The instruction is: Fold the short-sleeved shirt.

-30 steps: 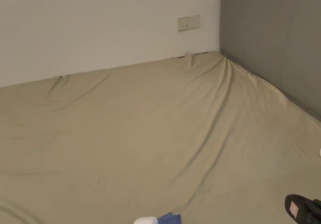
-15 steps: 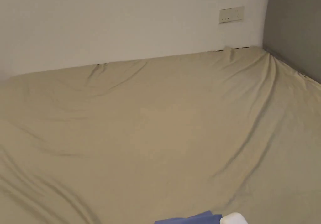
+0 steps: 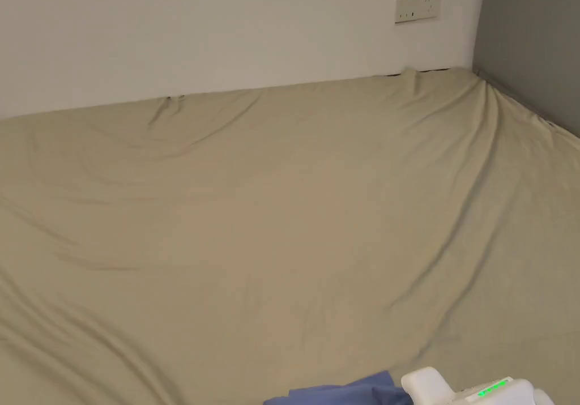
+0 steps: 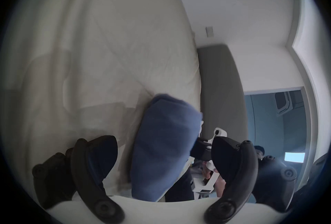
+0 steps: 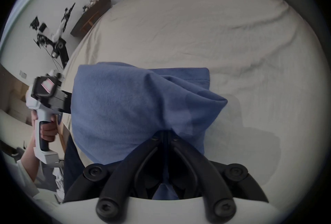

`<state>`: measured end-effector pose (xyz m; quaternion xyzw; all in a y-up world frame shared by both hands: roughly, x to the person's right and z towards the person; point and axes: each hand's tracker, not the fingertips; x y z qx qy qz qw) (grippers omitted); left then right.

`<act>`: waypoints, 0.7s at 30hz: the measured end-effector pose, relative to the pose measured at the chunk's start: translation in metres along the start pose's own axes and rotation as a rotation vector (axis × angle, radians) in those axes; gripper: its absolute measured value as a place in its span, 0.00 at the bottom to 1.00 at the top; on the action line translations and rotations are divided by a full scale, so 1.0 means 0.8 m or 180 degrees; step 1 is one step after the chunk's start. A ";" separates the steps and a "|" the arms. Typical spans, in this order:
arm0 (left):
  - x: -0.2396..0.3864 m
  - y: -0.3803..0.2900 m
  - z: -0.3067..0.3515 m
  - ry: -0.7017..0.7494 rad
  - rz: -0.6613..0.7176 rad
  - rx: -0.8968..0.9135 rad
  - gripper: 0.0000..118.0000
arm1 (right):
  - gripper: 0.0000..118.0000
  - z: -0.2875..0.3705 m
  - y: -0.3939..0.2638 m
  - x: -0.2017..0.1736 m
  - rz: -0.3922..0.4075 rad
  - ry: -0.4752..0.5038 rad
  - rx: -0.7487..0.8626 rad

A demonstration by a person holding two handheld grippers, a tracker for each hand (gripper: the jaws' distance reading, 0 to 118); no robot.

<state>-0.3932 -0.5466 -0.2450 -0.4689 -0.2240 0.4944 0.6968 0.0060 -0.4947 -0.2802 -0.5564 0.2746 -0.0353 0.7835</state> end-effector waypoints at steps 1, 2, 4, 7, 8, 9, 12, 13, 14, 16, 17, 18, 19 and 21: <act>-0.004 0.003 -0.015 0.0025 -0.0009 -0.0165 0.97 | 0.06 0.000 -0.003 0.004 -0.0008 0.0024 0.0027; -0.004 0.006 -0.028 0.0024 -0.0058 -0.0304 0.97 | 0.06 0.001 -0.006 0.007 -0.0039 0.0056 0.0057; 0.001 0.008 -0.048 -0.0104 -0.0213 -0.0467 0.87 | 0.06 0.001 -0.011 0.013 -0.0166 0.0147 0.0107; 0.008 0.010 -0.069 0.0229 -0.0315 -0.0501 0.49 | 0.06 0.005 -0.016 0.024 -0.0338 0.0253 0.0159; 0.010 0.011 -0.070 0.0325 -0.0354 -0.0458 0.43 | 0.06 0.007 -0.018 0.023 -0.0356 0.0257 0.0163; 0.020 0.004 -0.066 0.0324 -0.0327 -0.0460 0.39 | 0.06 0.012 -0.020 0.024 -0.0396 0.0297 0.0186; 0.029 0.006 -0.052 0.0349 -0.0244 -0.0463 0.26 | 0.06 0.037 -0.026 0.021 -0.0475 0.0363 0.0318; 0.037 0.007 -0.044 0.0385 -0.0259 -0.0468 0.25 | 0.06 0.049 -0.027 0.019 -0.0450 0.0350 0.0400; 0.043 0.007 -0.037 0.0400 -0.0297 -0.0458 0.25 | 0.06 0.061 -0.029 0.016 -0.0415 0.0327 0.0484; 0.057 0.013 -0.013 0.0417 -0.0422 -0.0417 0.25 | 0.06 0.087 -0.028 0.009 -0.0358 0.0270 0.0626; 0.059 0.020 0.003 0.0423 -0.0426 -0.0373 0.25 | 0.06 0.099 -0.028 0.007 -0.0348 0.0245 0.0683; 0.060 0.027 0.023 0.0424 -0.0414 -0.0335 0.24 | 0.06 0.110 -0.028 0.005 -0.0343 0.0235 0.0746; 0.059 0.036 0.046 0.0417 -0.0403 -0.0254 0.25 | 0.06 0.121 -0.027 0.000 -0.0343 0.0229 0.0818; 0.061 0.050 0.100 0.0558 -0.0449 -0.0035 0.24 | 0.06 0.139 -0.024 -0.010 -0.0350 0.0187 0.0937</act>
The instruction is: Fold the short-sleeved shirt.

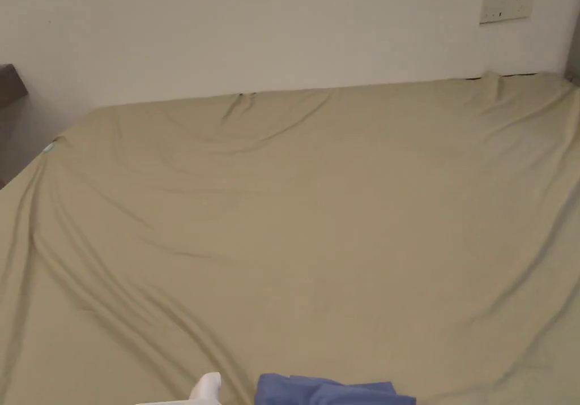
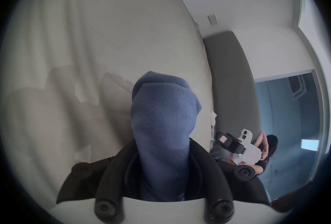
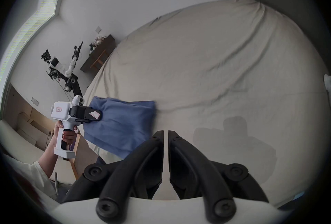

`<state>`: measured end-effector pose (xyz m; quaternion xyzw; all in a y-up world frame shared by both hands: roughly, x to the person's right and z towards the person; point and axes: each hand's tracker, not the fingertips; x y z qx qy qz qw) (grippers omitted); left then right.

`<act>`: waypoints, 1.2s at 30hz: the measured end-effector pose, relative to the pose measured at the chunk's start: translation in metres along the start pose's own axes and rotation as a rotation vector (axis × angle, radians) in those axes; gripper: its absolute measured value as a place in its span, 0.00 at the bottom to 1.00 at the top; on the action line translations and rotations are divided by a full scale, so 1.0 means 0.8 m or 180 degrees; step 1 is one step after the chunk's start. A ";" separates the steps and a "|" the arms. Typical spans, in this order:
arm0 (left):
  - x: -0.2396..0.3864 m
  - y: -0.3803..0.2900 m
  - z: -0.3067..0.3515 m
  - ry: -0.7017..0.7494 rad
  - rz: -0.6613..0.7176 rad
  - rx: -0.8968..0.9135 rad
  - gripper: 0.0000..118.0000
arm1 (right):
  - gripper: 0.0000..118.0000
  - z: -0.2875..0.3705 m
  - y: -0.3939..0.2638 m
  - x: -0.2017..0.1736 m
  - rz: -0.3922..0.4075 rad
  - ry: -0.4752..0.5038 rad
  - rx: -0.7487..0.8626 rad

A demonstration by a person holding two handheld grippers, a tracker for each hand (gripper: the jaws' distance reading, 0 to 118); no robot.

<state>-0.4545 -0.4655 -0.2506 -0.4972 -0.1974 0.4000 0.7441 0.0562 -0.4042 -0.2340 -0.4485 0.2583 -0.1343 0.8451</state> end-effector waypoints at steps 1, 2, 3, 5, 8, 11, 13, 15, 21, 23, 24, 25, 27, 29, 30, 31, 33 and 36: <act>-0.013 0.009 0.028 0.0140 -0.0014 0.0112 0.24 | 0.06 0.006 0.002 -0.004 0.0007 -0.0027 0.0050; -0.026 0.016 0.052 0.0263 -0.0003 0.0218 0.24 | 0.06 0.010 0.003 -0.008 0.0009 -0.0053 0.0091; -0.044 0.026 0.079 0.0405 0.0044 0.0320 0.24 | 0.06 0.012 0.007 -0.015 0.0013 -0.0085 0.0129; -0.087 0.048 0.126 0.0607 0.0235 0.0489 0.24 | 0.06 0.014 0.009 -0.023 0.0032 -0.0150 0.0136; -0.126 0.067 0.184 0.0786 0.0372 0.0659 0.24 | 0.06 0.009 0.011 -0.038 0.0043 -0.0204 0.0087; -0.168 0.074 0.218 0.0957 0.0581 0.0739 0.25 | 0.06 0.002 0.011 -0.048 0.0039 -0.0199 0.0046; -0.173 0.071 0.222 0.1209 0.0585 0.0654 0.34 | 0.06 -0.005 0.011 -0.055 0.0023 -0.0156 -0.0007; -0.174 0.062 0.218 0.1479 0.0634 0.0717 0.78 | 0.06 -0.011 0.012 -0.061 0.0069 -0.0168 -0.0054; -0.134 0.027 0.228 0.2390 0.0194 0.0998 0.95 | 0.06 -0.013 0.009 -0.071 0.0222 -0.0139 -0.0113; -0.096 0.009 0.235 0.2630 0.0029 0.1123 0.89 | 0.06 -0.007 0.008 -0.068 0.0251 -0.0131 -0.0076; -0.079 0.000 0.244 0.2655 -0.0115 0.1227 0.87 | 0.06 -0.003 0.007 -0.068 0.0274 -0.0143 -0.0047; -0.055 -0.011 0.248 0.2611 -0.0222 0.1335 0.82 | 0.06 0.001 0.005 -0.067 0.0291 -0.0159 -0.0018; -0.011 -0.033 0.248 0.2368 -0.0302 0.1494 0.64 | 0.06 0.011 0.000 -0.051 0.0301 -0.0180 0.0055; 0.023 -0.055 0.240 0.1970 -0.0403 0.1550 0.41 | 0.06 0.022 -0.006 -0.043 0.0273 -0.0195 0.0136; 0.039 -0.063 0.228 0.1786 -0.0416 0.1496 0.22 | 0.06 0.028 -0.009 -0.039 0.0252 -0.0220 0.0176; 0.054 -0.072 0.213 0.1610 -0.0403 0.1478 0.02 | 0.06 0.035 -0.013 -0.037 0.0233 -0.0248 0.0225; 0.080 -0.088 0.178 0.1320 -0.0495 0.1411 0.01 | 0.06 0.049 -0.019 -0.028 0.0177 -0.0300 0.0346; 0.127 -0.106 0.113 0.1242 -0.0762 0.1309 0.01 | 0.06 0.074 -0.025 -0.014 0.0136 -0.0529 0.0580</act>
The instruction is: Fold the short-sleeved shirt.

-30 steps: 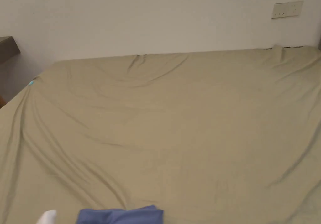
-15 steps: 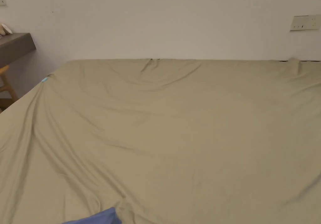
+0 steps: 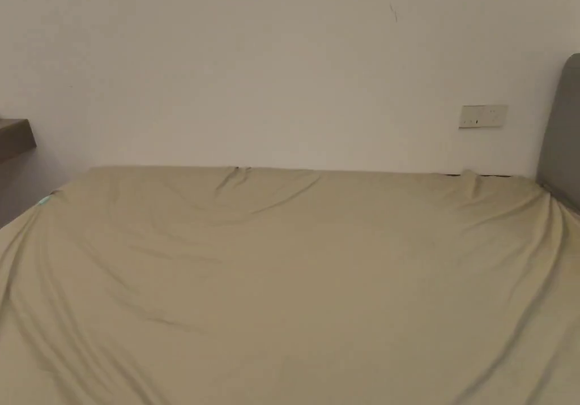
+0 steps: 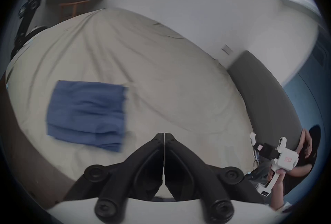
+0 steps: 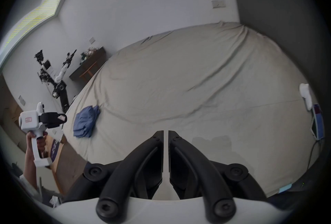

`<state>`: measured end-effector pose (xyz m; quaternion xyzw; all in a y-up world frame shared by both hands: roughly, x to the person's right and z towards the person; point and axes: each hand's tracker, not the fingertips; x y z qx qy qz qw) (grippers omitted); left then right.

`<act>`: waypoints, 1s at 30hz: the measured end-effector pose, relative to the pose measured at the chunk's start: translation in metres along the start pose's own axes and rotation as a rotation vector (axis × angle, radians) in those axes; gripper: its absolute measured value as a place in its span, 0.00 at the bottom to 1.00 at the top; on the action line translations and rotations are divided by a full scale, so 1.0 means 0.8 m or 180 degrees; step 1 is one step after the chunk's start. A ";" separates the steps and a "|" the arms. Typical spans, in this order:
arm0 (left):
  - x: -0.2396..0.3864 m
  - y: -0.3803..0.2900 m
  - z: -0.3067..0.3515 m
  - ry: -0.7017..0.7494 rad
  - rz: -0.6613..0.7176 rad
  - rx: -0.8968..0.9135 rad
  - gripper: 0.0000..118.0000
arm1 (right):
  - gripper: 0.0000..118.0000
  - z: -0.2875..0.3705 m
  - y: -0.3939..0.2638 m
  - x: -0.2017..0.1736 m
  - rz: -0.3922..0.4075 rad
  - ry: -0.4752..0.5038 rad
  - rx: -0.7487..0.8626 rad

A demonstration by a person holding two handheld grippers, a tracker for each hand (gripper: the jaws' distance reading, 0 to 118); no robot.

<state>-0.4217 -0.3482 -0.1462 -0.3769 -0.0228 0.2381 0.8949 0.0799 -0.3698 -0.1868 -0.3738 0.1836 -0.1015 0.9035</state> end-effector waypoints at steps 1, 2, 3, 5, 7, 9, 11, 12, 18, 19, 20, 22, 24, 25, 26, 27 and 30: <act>0.028 -0.007 -0.010 -0.0032 -0.0111 0.0065 0.01 | 0.06 0.009 0.000 0.005 -0.0012 -0.0069 0.0099; 0.052 -0.011 -0.018 -0.0068 -0.0213 0.0120 0.01 | 0.06 0.018 0.001 0.010 -0.0029 -0.0121 0.0188; 0.078 -0.015 -0.024 -0.0078 -0.0316 0.0250 0.01 | 0.06 0.027 0.003 0.014 -0.0048 -0.0182 0.0305; 0.106 -0.014 -0.036 -0.0088 -0.0514 0.0505 0.01 | 0.06 0.049 0.009 0.020 -0.0012 -0.0345 0.0597; 0.150 -0.012 -0.034 -0.0081 -0.0711 0.0897 0.01 | 0.06 0.071 0.016 0.020 0.0094 -0.0501 0.0934; 0.188 -0.011 -0.025 -0.0079 -0.0866 0.1265 0.01 | 0.06 0.093 0.026 0.021 0.0167 -0.0551 0.1217; 0.221 -0.011 -0.009 -0.0016 -0.1152 0.1701 0.01 | 0.06 0.117 0.037 0.014 0.0339 -0.0688 0.1535; 0.236 -0.013 -0.001 0.0028 -0.1293 0.1918 0.01 | 0.06 0.127 0.041 0.011 0.0431 -0.0785 0.1690; 0.272 -0.030 0.033 0.0382 -0.1632 0.2896 0.01 | 0.06 0.177 0.043 -0.018 0.0630 -0.1233 0.2675; 0.271 -0.033 0.035 0.0377 -0.1665 0.2960 0.01 | 0.06 0.179 0.040 -0.022 0.0624 -0.1271 0.2779; 0.274 -0.037 0.035 0.0460 -0.1653 0.3015 0.01 | 0.06 0.179 0.037 -0.023 0.0606 -0.1329 0.2834; 0.271 -0.045 0.037 0.0536 -0.1617 0.3095 0.01 | 0.06 0.175 0.033 -0.024 0.0618 -0.1407 0.2849; 0.271 -0.050 0.037 0.0542 -0.1588 0.3093 0.01 | 0.06 0.173 0.031 -0.024 0.0621 -0.1380 0.2832; 0.269 -0.052 0.038 0.0538 -0.1590 0.3102 0.01 | 0.06 0.172 0.028 -0.026 0.0652 -0.1396 0.2852; 0.269 -0.053 0.038 0.0542 -0.1605 0.3098 0.01 | 0.06 0.172 0.027 -0.030 0.0727 -0.1441 0.2876; 0.270 -0.052 0.037 0.0579 -0.1614 0.3079 0.01 | 0.06 0.170 0.028 -0.031 0.0760 -0.1473 0.2892; 0.272 -0.050 0.034 0.0548 -0.1572 0.3020 0.01 | 0.06 0.168 0.024 -0.039 0.0795 -0.1482 0.2948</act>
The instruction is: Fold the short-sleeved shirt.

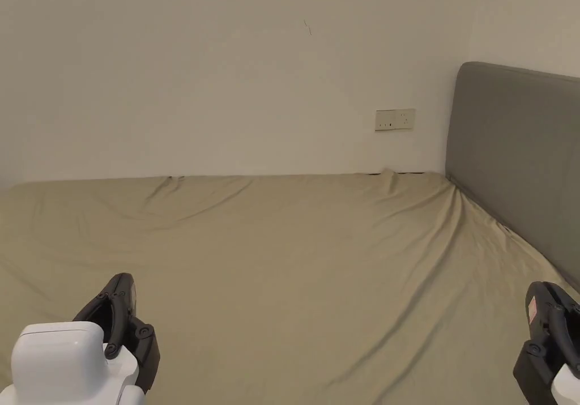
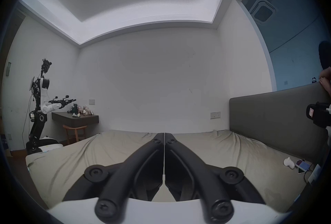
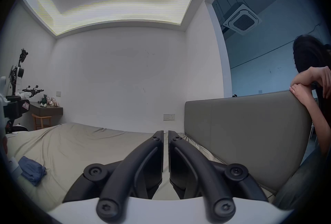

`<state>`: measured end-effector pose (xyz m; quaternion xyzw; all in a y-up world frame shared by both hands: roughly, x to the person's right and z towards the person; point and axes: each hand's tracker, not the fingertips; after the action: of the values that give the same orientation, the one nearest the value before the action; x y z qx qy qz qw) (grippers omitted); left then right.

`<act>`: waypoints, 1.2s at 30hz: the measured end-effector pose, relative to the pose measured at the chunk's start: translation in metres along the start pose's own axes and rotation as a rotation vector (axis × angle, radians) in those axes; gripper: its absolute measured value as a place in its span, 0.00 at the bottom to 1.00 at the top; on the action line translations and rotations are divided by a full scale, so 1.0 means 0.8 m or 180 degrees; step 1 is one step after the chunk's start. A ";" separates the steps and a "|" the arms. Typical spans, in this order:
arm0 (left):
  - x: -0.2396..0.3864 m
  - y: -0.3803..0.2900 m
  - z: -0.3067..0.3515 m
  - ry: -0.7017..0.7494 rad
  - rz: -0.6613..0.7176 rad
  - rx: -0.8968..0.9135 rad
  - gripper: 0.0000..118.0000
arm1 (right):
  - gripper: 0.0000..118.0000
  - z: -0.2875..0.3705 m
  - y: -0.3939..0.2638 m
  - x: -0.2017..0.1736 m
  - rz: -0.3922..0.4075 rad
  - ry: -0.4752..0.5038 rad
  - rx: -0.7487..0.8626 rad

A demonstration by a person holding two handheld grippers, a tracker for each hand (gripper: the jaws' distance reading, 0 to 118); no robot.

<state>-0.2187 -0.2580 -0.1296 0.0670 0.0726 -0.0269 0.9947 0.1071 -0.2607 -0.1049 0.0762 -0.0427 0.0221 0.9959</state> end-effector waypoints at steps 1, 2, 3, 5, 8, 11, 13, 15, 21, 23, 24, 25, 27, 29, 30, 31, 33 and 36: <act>0.001 -0.001 -0.001 0.0003 0.0022 -0.0005 0.01 | 0.06 -0.004 -0.005 0.003 0.0008 0.0009 0.0007; 0.002 -0.001 -0.002 -0.0014 0.0031 -0.0013 0.01 | 0.06 -0.004 -0.006 0.001 0.0032 0.0029 0.0006; 0.004 -0.001 -0.003 -0.0025 0.0023 -0.0020 0.01 | 0.06 -0.004 -0.006 -0.001 0.0069 0.0055 -0.0007; 0.006 -0.001 -0.002 -0.0046 -0.0014 -0.0024 0.01 | 0.06 -0.005 -0.009 -0.002 0.0124 0.0109 -0.0018; 0.006 -0.002 -0.002 -0.0062 -0.0062 -0.0057 0.01 | 0.06 -0.007 -0.010 -0.005 0.0132 0.0146 -0.0016; 0.003 -0.004 -0.002 -0.0065 -0.0008 -0.0074 0.01 | 0.06 -0.008 -0.012 -0.007 0.0136 0.0185 -0.0029; 0.001 -0.005 -0.002 -0.0062 0.0046 -0.0080 0.01 | 0.06 -0.007 -0.012 -0.009 0.0144 0.0211 -0.0032; -0.003 -0.005 -0.002 -0.0040 0.0056 -0.0092 0.01 | 0.06 -0.008 -0.012 -0.010 0.0152 0.0225 -0.0035; -0.010 -0.008 -0.002 -0.0016 0.0076 -0.0117 0.01 | 0.06 -0.007 -0.011 -0.015 0.0151 0.0257 -0.0037; -0.011 -0.009 -0.001 -0.0010 0.0072 -0.0123 0.01 | 0.06 -0.007 -0.011 -0.016 0.0158 0.0273 -0.0042; -0.010 -0.009 -0.001 -0.0012 0.0047 -0.0125 0.01 | 0.06 -0.007 -0.011 -0.017 0.0170 0.0279 -0.0046; -0.010 -0.009 -0.001 -0.0016 0.0038 -0.0124 0.01 | 0.06 -0.007 -0.011 -0.018 0.0180 0.0284 -0.0050; -0.010 -0.010 -0.001 -0.0018 0.0027 -0.0122 0.01 | 0.06 -0.007 -0.012 -0.019 0.0191 0.0283 -0.0052; -0.009 -0.009 -0.001 -0.0036 0.0030 -0.0119 0.01 | 0.06 -0.007 -0.011 -0.020 0.0177 0.0291 -0.0059; -0.009 -0.010 -0.001 -0.0042 0.0037 -0.0122 0.01 | 0.06 -0.007 -0.011 -0.020 0.0173 0.0291 -0.0059; -0.009 -0.009 -0.001 -0.0053 0.0043 -0.0129 0.01 | 0.06 -0.007 -0.012 -0.020 0.0174 0.0290 -0.0056; -0.007 -0.010 -0.002 -0.0062 0.0043 -0.0132 0.01 | 0.06 -0.007 -0.011 -0.022 0.0181 0.0298 -0.0058; -0.006 -0.012 -0.002 -0.0087 0.0033 -0.0149 0.01 | 0.06 -0.007 -0.011 -0.023 0.0193 0.0307 -0.0051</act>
<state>-0.2239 -0.2668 -0.1321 0.0437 0.0592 -0.0209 0.9971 0.0897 -0.2692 -0.1130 0.0657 0.0029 0.0556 0.9963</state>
